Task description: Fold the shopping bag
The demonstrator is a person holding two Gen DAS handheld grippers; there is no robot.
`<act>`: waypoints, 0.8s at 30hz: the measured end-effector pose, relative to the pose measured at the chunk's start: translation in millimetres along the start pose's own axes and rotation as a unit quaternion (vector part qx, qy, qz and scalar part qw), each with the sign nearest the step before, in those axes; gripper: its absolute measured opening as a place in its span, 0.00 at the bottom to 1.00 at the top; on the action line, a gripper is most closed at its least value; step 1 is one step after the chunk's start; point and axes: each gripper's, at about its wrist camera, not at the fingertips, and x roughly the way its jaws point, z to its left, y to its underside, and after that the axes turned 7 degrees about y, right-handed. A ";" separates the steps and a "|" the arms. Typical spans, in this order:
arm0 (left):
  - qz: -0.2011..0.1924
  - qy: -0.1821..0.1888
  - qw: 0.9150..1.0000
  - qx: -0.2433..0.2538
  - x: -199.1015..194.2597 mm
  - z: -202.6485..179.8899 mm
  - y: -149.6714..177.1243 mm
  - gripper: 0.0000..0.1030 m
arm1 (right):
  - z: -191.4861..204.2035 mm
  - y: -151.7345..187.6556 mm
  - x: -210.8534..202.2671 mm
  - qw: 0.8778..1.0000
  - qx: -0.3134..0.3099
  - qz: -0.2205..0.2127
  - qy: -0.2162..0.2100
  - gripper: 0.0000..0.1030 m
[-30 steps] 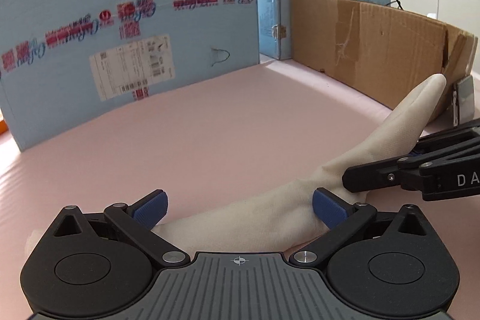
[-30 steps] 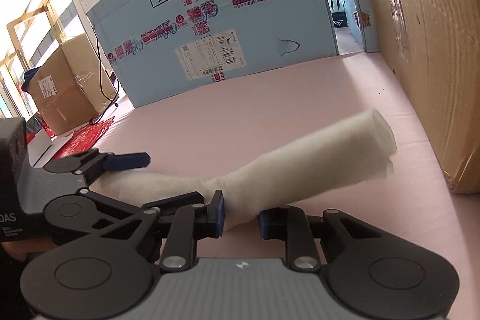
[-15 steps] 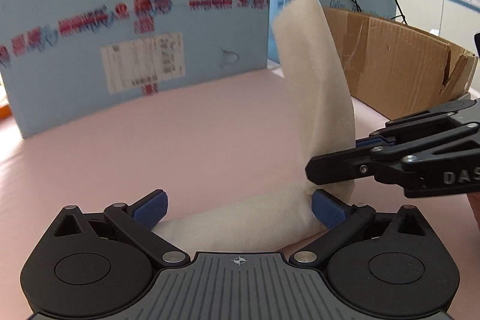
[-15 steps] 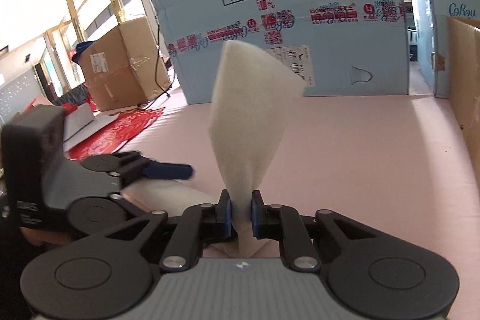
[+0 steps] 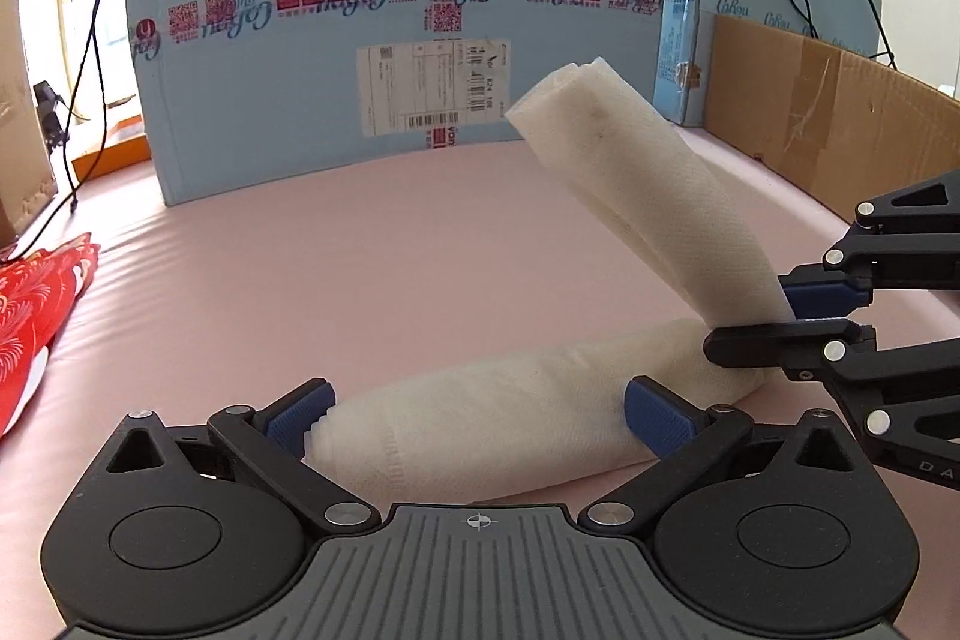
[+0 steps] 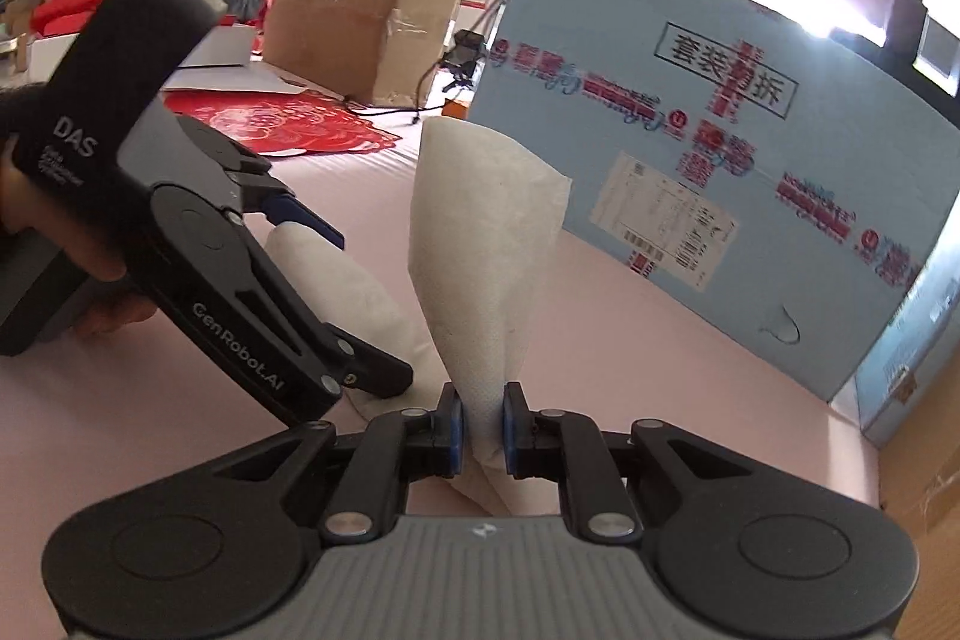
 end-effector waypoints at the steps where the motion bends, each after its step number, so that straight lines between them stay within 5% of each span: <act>1: 0.000 0.002 1.000 -0.003 0.2 1.4 -0.6 1.00 | 3.0 -1.0 -1.0 1.000 -0.016 -0.008 -0.002 0.14; 7: -0.006 0.008 1.000 -0.012 -0.8 3.4 -0.2 1.00 | 28.2 5.3 7.4 0.994 -0.109 -0.018 0.016 0.14; 12: -0.051 0.009 0.999 -0.011 -44.0 3.6 2.4 1.00 | 47.2 15.2 2.7 0.982 -0.179 -0.030 0.042 0.14; 15: -0.113 0.027 0.993 -0.028 -68.2 2.3 -4.6 1.00 | 63.1 22.4 3.4 0.967 -0.243 -0.042 0.067 0.14; 17: -0.112 0.004 0.994 -0.021 -57.7 -2.5 -8.7 1.00 | 74.6 28.3 3.2 0.955 -0.280 -0.048 0.085 0.15; 21: -0.036 -0.071 0.996 0.036 -9.7 -8.4 0.7 1.00 | 70.2 23.8 0.7 0.967 -0.240 -0.037 0.078 0.19; 24: -0.032 -0.068 0.997 0.013 -7.1 3.5 0.4 1.00 | 53.3 18.6 -7.3 0.984 -0.174 -0.023 0.044 0.32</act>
